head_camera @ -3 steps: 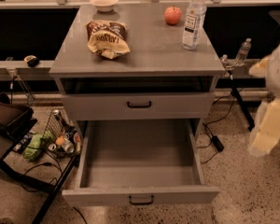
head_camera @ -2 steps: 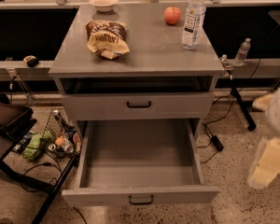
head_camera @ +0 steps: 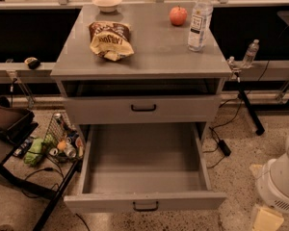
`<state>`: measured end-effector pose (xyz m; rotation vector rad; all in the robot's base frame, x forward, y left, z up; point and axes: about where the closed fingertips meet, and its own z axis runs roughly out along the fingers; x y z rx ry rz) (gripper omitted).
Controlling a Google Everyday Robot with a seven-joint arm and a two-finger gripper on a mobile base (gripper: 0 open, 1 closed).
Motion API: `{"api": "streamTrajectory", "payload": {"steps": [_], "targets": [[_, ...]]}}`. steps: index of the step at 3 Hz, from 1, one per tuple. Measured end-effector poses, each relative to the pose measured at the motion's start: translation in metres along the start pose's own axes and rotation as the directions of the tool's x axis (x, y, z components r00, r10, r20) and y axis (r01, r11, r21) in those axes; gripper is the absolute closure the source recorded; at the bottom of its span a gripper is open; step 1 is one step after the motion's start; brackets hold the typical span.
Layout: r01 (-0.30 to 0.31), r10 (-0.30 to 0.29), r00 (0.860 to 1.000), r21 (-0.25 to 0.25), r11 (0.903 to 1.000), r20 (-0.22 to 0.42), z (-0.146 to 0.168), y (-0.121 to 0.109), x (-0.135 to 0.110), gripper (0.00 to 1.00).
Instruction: Close middle drawer
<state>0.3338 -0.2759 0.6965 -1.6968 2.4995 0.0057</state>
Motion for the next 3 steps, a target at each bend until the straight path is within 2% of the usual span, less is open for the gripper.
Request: {"api": "streamTrajectory", "payload": {"steps": [1, 2, 3], "targets": [[-0.081, 0.082, 0.997, -0.168, 0.9825, -0.006, 0.056, 0.008, 0.004, 0.00], [-0.084, 0.083, 0.996, -0.229, 0.9698, -0.016, 0.075, 0.018, 0.008, 0.00], [-0.081, 0.081, 0.997, -0.211, 0.9742, -0.010, 0.084, 0.022, 0.004, 0.00]]}}
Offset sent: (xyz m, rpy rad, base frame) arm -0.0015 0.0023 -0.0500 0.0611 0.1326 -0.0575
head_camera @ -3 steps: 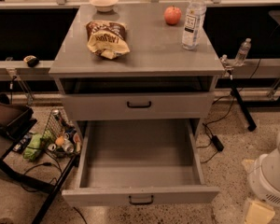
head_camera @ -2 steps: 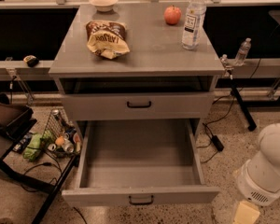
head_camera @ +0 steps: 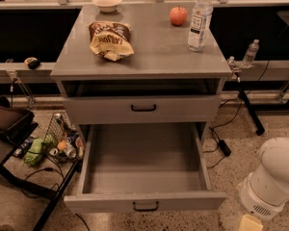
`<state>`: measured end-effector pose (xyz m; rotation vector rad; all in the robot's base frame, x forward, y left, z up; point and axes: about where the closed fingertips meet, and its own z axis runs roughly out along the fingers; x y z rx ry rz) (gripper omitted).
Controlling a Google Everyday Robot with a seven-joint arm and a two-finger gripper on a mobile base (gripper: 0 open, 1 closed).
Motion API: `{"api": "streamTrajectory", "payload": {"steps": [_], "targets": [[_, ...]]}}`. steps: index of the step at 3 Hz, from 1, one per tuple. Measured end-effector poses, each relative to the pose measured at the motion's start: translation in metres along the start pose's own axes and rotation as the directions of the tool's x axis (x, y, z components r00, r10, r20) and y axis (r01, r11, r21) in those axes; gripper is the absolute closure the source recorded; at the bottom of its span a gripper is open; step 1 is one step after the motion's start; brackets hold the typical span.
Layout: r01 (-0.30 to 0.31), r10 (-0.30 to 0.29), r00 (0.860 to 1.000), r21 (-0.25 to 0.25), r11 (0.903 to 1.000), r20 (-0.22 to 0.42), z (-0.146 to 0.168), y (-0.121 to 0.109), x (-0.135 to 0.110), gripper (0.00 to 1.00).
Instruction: Close middle drawer
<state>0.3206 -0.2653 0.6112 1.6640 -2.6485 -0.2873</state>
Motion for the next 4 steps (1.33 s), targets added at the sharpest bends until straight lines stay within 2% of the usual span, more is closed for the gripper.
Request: {"api": "streamTrajectory", "payload": {"steps": [1, 2, 3, 4], "targets": [[0.027, -0.025, 0.998, -0.031, 0.9992, 0.063, 0.047, 0.012, -0.007, 0.00], [0.047, -0.039, 0.985, -0.046, 0.9978, 0.171, 0.119, 0.004, -0.027, 0.19], [0.056, -0.047, 0.962, -0.027, 0.9981, 0.270, 0.176, -0.019, -0.053, 0.43], [0.078, -0.076, 0.917, 0.012, 0.9969, 0.393, 0.226, -0.050, -0.089, 0.74]]}}
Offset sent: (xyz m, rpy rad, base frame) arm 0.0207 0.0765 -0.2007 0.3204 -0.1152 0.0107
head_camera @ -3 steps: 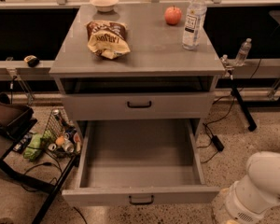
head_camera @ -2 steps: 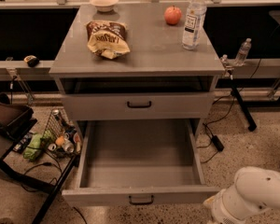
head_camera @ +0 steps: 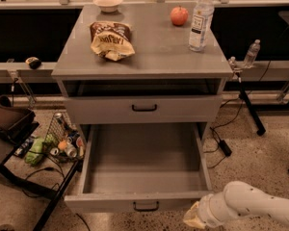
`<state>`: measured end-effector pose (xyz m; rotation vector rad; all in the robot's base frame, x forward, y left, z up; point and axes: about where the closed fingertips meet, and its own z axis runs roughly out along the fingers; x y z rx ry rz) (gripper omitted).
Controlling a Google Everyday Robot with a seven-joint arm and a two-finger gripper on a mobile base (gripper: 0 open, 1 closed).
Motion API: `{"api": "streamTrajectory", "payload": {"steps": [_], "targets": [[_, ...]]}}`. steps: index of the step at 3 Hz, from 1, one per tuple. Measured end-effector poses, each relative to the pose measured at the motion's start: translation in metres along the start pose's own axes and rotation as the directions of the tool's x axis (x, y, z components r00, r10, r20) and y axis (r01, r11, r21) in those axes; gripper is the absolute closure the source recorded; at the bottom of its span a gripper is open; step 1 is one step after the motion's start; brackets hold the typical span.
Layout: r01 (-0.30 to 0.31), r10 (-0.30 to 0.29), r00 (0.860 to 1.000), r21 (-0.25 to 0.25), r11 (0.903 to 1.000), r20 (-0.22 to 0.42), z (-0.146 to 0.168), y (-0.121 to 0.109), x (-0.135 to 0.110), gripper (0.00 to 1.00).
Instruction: Close middle drawer
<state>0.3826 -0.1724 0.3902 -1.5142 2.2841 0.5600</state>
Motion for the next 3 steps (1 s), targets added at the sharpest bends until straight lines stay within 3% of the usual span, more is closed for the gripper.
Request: {"api": "streamTrajectory", "payload": {"steps": [1, 2, 3], "targets": [[0.004, -0.006, 0.997, 0.025, 0.9997, 0.078, 0.022, -0.021, -0.009, 0.97], [0.055, -0.072, 0.984, 0.108, 0.9926, 0.163, 0.009, -0.040, -0.040, 1.00], [0.112, -0.153, 0.960, 0.181, 0.9771, 0.233, -0.005, -0.061, -0.083, 1.00]]}}
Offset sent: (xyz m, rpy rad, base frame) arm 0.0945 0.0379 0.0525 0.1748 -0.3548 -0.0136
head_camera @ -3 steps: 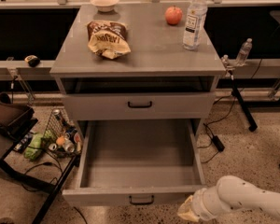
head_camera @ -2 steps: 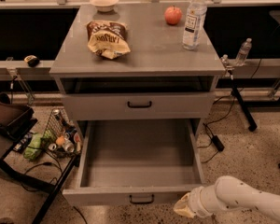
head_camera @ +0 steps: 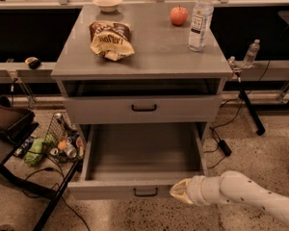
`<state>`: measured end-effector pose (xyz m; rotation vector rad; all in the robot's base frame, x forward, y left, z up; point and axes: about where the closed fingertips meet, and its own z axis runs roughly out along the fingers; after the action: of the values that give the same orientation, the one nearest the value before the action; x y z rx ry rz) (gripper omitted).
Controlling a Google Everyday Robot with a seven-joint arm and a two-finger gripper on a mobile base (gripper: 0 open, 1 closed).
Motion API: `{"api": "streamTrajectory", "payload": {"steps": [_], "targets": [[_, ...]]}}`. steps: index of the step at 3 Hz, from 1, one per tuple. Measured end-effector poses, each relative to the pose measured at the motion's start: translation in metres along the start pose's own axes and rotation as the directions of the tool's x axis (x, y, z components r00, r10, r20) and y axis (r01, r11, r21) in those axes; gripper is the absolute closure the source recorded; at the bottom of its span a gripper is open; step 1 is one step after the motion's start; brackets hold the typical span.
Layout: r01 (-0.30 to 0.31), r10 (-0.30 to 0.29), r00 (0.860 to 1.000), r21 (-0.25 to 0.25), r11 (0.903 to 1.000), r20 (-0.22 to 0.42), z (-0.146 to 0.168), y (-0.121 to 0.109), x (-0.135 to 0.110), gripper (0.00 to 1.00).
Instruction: Close middle drawer
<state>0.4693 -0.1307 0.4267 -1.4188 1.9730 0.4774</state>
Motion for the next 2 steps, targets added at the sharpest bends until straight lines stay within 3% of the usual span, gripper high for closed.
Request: {"api": "streamTrajectory", "payload": {"steps": [1, 2], "targets": [[0.039, -0.041, 0.998, 0.039, 0.9985, 0.053, 0.0056, -0.0212, -0.0295, 1.00], [0.040, -0.042, 0.998, 0.039, 0.9985, 0.054, 0.0061, -0.0212, -0.0297, 1.00]]}}
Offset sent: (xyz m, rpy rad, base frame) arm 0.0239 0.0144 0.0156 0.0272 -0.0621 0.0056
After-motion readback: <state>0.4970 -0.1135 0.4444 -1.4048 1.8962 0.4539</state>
